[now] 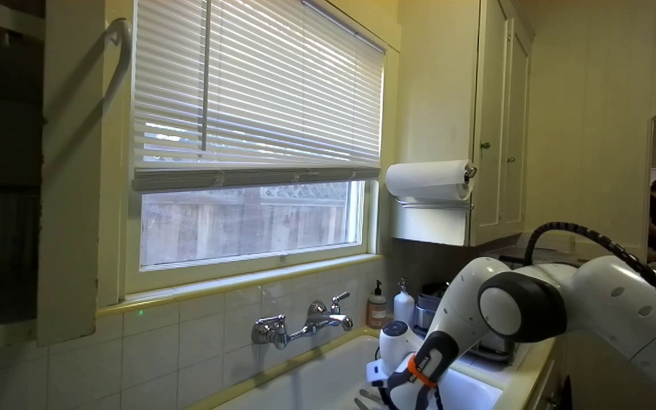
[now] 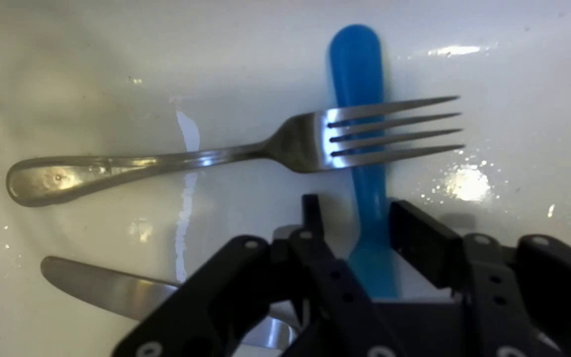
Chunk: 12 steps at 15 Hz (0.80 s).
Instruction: Put the silver fork from the sink on the dishrack.
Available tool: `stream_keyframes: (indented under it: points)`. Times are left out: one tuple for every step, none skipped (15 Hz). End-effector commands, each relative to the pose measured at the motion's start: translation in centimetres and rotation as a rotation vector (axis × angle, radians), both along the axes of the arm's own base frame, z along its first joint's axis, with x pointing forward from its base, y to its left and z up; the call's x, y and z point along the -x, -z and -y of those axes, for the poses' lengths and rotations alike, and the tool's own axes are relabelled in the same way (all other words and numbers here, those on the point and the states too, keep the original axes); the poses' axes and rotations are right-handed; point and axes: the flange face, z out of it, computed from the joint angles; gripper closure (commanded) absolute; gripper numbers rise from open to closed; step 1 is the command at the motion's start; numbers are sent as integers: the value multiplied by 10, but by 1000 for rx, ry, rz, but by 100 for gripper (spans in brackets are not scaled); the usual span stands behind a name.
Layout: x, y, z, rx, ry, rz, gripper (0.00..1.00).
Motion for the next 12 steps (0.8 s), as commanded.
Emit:
stream_keyframes:
  points:
    - [0, 7, 2, -15, 15, -36, 92]
    - [-1, 7, 2, -17, 18, -39, 98]
    - [-1, 7, 1, -20, 21, -42, 100]
    - [-1, 7, 1, -21, 30, -49, 96]
    - [0, 5, 1, -26, 34, -52, 95]
    - [2, 1, -1, -36, 32, -47, 95]
    - [5, -6, -5, -40, 23, -31, 95]
    - [13, -15, -9, -44, 14, -9, 95]
    - [24, -25, -10, -51, 16, 24, 95]
    - [33, -32, -11, -65, 12, 58, 95]
    - [39, -38, -9, -91, -8, 105, 95]
    - [48, -46, -6, -112, 12, 144, 95]
